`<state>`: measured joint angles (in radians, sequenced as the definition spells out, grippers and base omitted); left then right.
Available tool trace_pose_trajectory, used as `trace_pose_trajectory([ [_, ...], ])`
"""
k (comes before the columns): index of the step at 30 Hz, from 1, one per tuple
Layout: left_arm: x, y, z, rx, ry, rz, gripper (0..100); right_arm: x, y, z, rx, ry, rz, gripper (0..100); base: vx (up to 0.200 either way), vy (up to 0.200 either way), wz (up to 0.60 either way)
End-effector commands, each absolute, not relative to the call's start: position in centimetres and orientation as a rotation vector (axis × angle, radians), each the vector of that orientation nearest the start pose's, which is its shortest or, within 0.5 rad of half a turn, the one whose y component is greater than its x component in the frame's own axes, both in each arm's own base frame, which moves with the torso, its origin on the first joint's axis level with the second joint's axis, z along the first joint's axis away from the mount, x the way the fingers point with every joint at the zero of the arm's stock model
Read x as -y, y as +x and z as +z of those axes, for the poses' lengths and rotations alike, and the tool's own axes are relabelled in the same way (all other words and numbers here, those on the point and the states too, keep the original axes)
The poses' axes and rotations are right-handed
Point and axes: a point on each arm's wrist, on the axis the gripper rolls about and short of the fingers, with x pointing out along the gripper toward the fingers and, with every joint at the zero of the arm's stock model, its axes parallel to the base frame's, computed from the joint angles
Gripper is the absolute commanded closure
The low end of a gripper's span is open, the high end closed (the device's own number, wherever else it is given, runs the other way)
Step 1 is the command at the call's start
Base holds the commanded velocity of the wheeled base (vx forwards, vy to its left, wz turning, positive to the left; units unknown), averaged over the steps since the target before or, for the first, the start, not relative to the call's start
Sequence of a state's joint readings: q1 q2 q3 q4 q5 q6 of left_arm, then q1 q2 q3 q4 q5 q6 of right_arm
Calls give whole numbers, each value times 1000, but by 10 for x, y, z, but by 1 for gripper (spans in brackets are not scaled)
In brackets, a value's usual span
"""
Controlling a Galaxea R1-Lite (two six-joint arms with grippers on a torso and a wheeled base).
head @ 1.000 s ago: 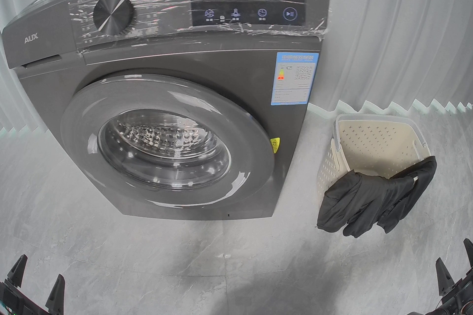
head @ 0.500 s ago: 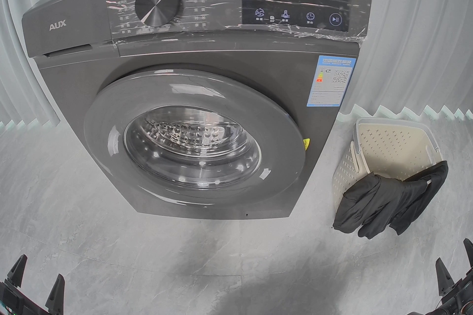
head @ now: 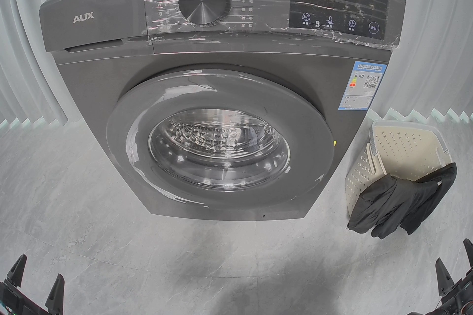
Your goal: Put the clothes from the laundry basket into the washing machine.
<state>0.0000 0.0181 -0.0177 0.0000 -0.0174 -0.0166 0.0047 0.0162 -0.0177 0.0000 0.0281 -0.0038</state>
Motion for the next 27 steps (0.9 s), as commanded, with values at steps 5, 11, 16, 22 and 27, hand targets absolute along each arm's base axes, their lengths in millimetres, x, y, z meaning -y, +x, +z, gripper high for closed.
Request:
trace_pose_trajectory([
  [5, 0, -23, 76, 0, -17, -17, 0, -1, -23, 75, 0, -5, 34, 0, 0, 0, 0],
  [11, 0, -23, 76, 0, -17, -20, 0, -1, -23, 75, 0, -5, 34, 0, 0, 0, 0],
  [16, 0, -23, 76, 0, -17, -20, 0, -1, -23, 75, 0, -5, 32, 0, 0, 0, 0],
  [22, 0, -23, 76, 0, -17, -20, 0, -1, -23, 75, 0, -5, 32, 0, 0, 33, 0],
  [27, 0, -23, 76, 0, -17, -20, 0, -1, -23, 75, 0, -5, 32, 0, 0, 200, 0],
])
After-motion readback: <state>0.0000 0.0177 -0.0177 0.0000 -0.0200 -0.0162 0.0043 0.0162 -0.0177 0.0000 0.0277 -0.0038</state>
